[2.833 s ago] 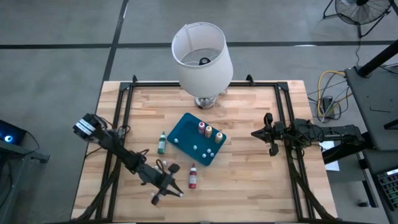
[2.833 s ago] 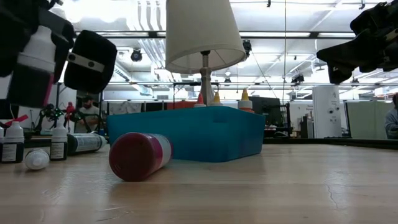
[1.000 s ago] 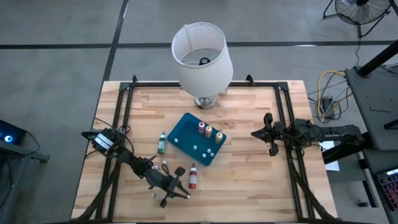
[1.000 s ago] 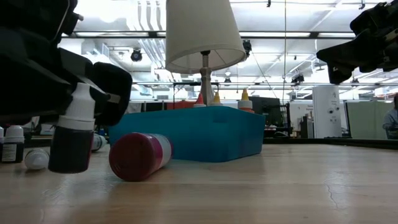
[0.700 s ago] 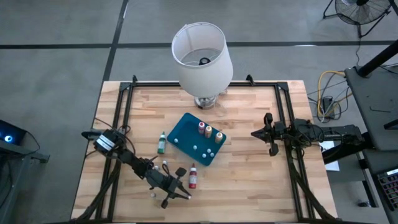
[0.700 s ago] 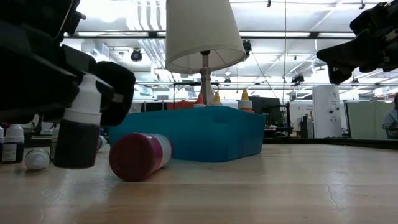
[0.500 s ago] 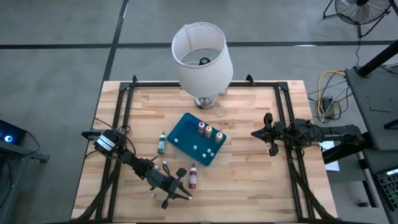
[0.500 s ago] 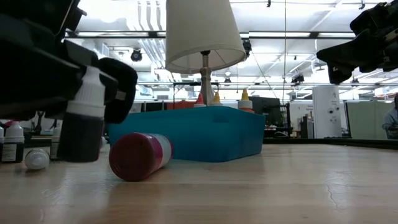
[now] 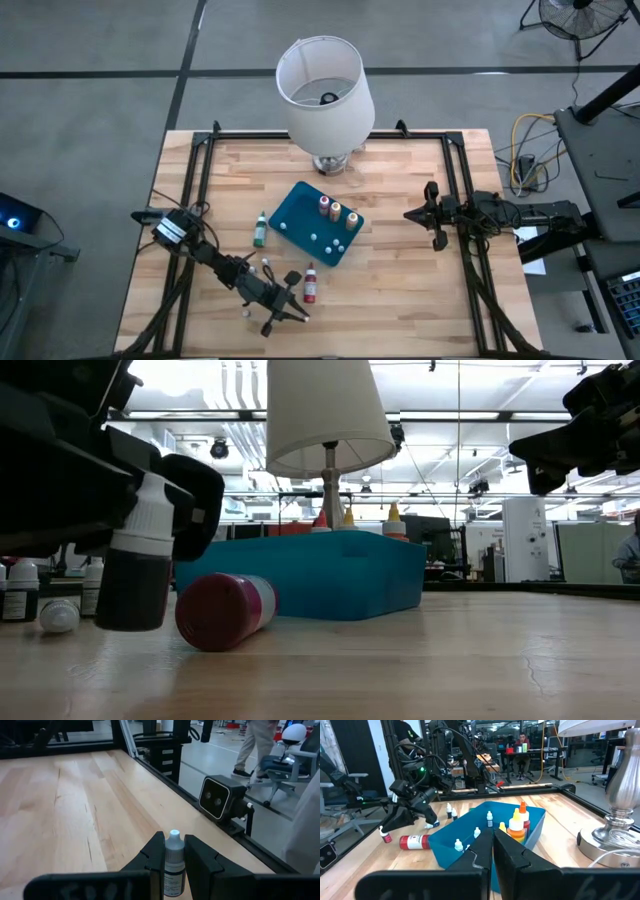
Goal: Pick & Place food coloring
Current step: Remove the small red food coloring bottle from the blue container
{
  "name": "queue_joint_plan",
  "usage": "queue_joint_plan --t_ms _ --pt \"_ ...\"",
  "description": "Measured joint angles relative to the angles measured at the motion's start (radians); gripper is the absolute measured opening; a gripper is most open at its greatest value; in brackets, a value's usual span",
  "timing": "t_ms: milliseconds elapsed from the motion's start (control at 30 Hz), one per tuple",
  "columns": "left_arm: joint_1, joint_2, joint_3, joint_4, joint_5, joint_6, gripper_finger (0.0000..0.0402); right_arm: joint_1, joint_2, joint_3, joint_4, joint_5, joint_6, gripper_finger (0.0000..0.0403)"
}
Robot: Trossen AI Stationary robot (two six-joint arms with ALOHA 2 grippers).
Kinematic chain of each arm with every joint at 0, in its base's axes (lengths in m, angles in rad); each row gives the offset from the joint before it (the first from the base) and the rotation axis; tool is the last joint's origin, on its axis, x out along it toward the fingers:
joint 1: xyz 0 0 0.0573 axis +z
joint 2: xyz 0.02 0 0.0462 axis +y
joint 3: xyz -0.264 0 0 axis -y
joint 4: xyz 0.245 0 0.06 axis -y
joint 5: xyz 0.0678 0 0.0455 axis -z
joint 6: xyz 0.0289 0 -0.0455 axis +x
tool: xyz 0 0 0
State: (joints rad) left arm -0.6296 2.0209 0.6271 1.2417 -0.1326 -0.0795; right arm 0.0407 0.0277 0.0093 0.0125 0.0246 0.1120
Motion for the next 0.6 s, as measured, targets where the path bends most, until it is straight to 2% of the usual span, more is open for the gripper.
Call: queue_joint_plan --t_ms 300,600 --pt "0.003 0.000 0.001 -0.012 0.000 -0.001 0.0030 0.000 0.000 0.000 0.000 0.000 0.000 0.0008" --pt "0.005 0.000 0.052 -0.037 0.001 -0.002 0.0030 0.000 0.000 0.000 0.000 0.000 0.000 0.0009"
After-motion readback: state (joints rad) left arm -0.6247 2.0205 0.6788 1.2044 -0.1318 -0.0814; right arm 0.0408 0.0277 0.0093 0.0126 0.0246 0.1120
